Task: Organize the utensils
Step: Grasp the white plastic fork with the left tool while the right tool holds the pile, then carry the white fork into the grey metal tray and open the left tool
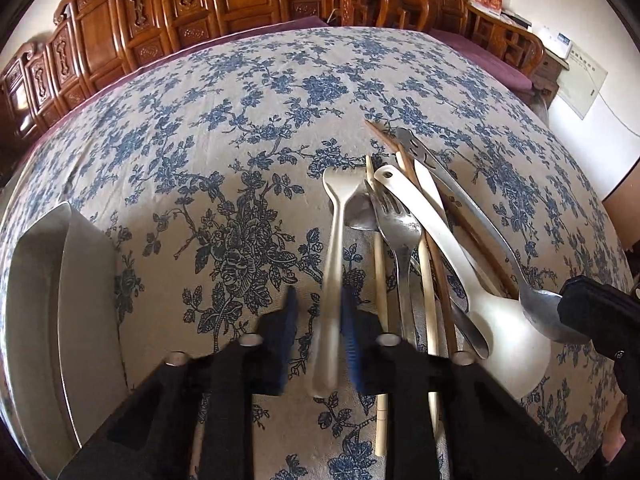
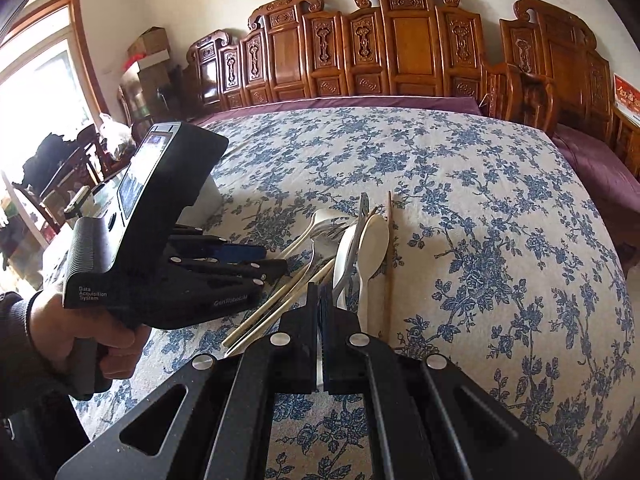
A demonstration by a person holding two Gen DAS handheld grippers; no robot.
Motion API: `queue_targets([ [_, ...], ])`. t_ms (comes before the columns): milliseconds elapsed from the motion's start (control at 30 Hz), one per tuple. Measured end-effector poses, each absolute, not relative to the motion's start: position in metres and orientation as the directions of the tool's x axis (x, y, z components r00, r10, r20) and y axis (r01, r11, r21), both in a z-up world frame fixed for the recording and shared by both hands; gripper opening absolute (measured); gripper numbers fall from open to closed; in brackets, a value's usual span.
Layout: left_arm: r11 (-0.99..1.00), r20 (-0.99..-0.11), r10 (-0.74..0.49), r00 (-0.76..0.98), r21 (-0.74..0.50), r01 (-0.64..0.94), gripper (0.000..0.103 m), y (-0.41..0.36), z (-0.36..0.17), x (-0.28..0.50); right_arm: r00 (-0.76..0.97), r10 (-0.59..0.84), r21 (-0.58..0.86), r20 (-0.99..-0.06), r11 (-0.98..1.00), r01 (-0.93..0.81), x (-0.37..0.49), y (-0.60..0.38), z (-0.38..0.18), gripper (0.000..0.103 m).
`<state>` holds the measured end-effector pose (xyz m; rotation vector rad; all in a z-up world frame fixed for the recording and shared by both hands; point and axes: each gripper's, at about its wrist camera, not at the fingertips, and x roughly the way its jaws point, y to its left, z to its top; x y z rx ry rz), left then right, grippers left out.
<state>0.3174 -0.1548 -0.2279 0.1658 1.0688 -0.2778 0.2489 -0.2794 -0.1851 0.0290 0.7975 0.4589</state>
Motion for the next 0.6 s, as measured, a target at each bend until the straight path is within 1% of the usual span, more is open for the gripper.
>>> queue_targets([
  [200,0.961,-0.881,-0.136,0.453,-0.005,0.278,0.009,-0.141,-0.222,0.31,0.606,0.409,0.191,-0.682,0.9,-0.392,0.248,-0.275,-0.184,0.002],
  [600,0.964,-0.851,-0.137,0.507,0.004,0.266,0.009,-0.105,-0.179,0.275,0.602,0.409,0.161,-0.686,0.892,-0.423,0.237,-0.253,-0.179,0.002],
])
